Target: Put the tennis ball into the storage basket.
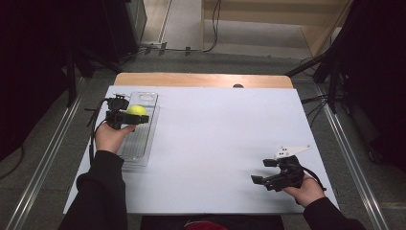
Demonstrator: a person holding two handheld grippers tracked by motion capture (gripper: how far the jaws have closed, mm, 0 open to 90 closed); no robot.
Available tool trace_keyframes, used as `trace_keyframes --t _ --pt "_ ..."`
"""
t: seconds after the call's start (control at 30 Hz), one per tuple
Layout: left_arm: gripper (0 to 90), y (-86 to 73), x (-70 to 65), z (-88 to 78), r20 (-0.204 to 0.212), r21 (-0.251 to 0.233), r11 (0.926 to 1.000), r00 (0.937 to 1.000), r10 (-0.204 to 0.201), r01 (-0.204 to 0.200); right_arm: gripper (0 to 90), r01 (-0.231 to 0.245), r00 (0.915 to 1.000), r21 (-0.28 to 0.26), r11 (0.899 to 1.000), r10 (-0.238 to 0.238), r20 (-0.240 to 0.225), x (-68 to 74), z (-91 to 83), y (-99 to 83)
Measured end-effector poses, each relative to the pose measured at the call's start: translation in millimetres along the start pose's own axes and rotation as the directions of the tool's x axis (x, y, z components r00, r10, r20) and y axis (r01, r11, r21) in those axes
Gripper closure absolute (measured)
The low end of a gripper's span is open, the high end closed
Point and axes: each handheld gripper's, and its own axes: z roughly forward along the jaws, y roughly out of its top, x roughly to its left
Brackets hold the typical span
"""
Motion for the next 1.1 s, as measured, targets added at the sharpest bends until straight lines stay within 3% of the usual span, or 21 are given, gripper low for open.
trace_keyframes --t 0.2,0.37,0.6,0.9,1.1 --pt "25.0 -0.4 -3.2 5.3 -0.015 0.023 0.9997 0.9999 0.008 -0.008 11.4 0.002 1.0000 0.000 1.000 -0.002 -0.001 0.0 -0.1 -0.1" --pt "24.1 0.7 -3.0 0.8 0.010 -0.009 1.0000 0.9999 0.004 -0.004 11.4 0.002 1.0000 0.000 1.000 -0.002 -0.001 0.0 -0.1 0.0" --pt "24.1 1.8 -4.2 -5.0 0.011 -0.030 0.9995 0.9999 0.006 -0.006 11.5 -0.001 1.0000 0.001 1.000 0.001 -0.001 0.0 0.0 0.3" --pt "24.1 5.1 -7.7 -14.9 0.039 -0.045 0.9990 0.9993 0.001 0.000 11.4 0.000 1.0000 0.001 1.000 0.000 -0.003 0.3 0.1 0.4" --pt "24.1 7.5 -12.1 -21.2 0.080 -0.054 0.9985 0.9968 0.005 0.000 11.5 0.001 1.0000 0.001 1.000 -0.001 -0.002 0.0 -0.2 0.0"
